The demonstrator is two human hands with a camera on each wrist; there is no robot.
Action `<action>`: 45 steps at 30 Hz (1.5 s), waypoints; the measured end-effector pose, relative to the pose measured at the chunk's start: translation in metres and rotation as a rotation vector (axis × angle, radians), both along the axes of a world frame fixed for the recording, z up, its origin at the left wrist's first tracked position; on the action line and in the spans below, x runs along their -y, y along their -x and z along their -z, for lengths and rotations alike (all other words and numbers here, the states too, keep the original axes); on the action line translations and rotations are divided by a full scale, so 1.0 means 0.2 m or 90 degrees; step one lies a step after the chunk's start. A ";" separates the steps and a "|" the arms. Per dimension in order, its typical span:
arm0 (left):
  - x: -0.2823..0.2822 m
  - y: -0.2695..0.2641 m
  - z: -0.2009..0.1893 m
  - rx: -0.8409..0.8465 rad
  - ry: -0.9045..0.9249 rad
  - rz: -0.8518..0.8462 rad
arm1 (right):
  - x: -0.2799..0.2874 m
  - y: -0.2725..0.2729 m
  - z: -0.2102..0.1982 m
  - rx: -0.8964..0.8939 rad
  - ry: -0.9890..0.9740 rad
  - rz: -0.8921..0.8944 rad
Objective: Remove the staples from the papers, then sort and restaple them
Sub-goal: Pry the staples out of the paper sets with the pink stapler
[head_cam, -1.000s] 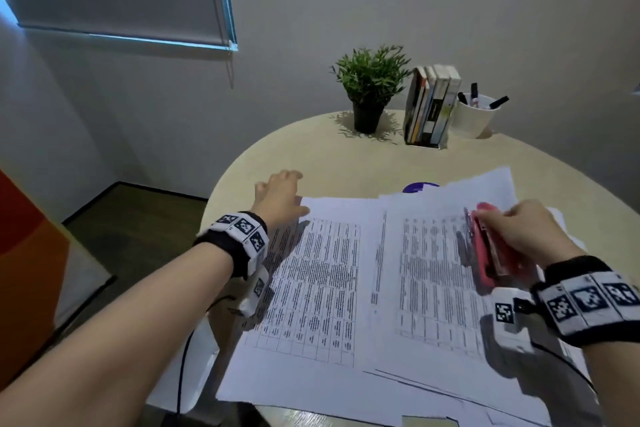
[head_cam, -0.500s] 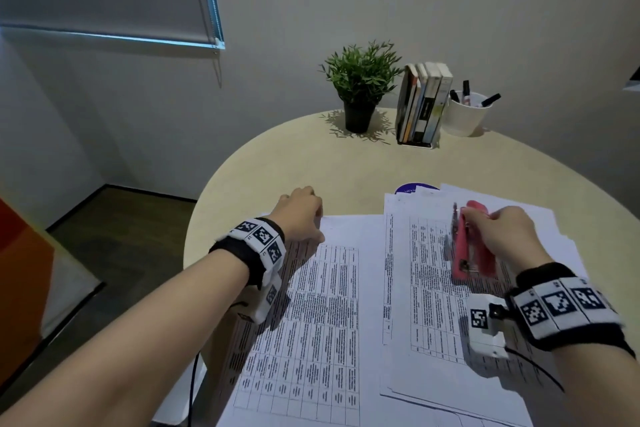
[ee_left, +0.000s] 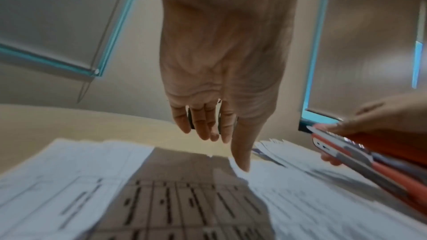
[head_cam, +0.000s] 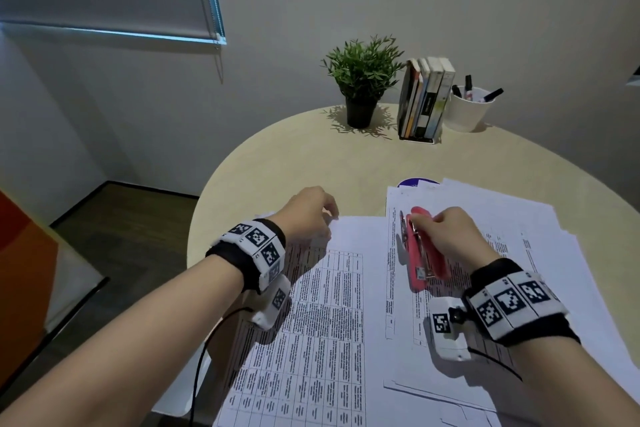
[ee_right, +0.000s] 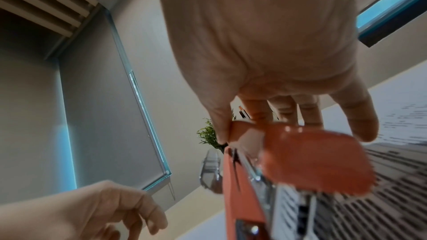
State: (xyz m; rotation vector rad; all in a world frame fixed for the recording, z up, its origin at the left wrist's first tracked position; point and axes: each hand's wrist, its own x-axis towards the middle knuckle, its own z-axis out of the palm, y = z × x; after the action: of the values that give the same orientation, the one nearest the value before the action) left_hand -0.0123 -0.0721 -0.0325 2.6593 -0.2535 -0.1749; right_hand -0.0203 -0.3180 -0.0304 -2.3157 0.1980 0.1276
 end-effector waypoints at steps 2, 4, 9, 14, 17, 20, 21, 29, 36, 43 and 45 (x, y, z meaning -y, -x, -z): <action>0.01 0.02 0.03 0.007 -0.075 0.032 | 0.00 0.00 0.01 -0.017 -0.008 -0.006; 0.01 0.05 0.05 -0.002 -0.120 0.065 | 0.00 0.01 0.02 -0.039 -0.024 -0.003; 0.00 0.10 0.06 0.002 -0.170 0.083 | 0.00 0.01 0.00 -0.057 -0.029 0.010; -0.01 0.09 0.06 -0.047 -0.188 0.066 | -0.01 0.02 -0.02 -0.071 0.018 0.008; -0.02 0.09 0.05 -0.096 -0.222 0.051 | -0.01 0.03 -0.03 -0.079 0.026 0.004; -0.02 0.10 0.04 -0.138 -0.247 0.045 | -0.02 0.04 -0.03 -0.086 0.019 -0.003; -0.02 0.10 0.04 -0.138 -0.246 0.046 | -0.01 0.03 -0.02 -0.085 0.017 -0.003; -0.04 0.16 0.02 -0.058 -0.073 0.017 | -0.01 0.03 0.00 -0.078 0.018 -0.006; -0.02 0.22 0.06 -0.066 -0.136 0.058 | -0.02 0.03 0.00 -0.071 0.025 -0.005; 0.00 0.24 0.06 -0.086 -0.118 0.024 | -0.04 0.03 0.01 -0.064 0.021 0.005; 0.00 0.24 0.05 -0.053 -0.139 0.015 | -0.04 0.03 0.01 -0.063 0.016 0.005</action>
State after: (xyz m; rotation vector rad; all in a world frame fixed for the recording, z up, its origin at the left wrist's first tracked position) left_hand -0.0599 -0.0724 -0.0420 2.8572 -0.2523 -0.3378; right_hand -0.0272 -0.3107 -0.0333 -2.3351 0.2596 0.2373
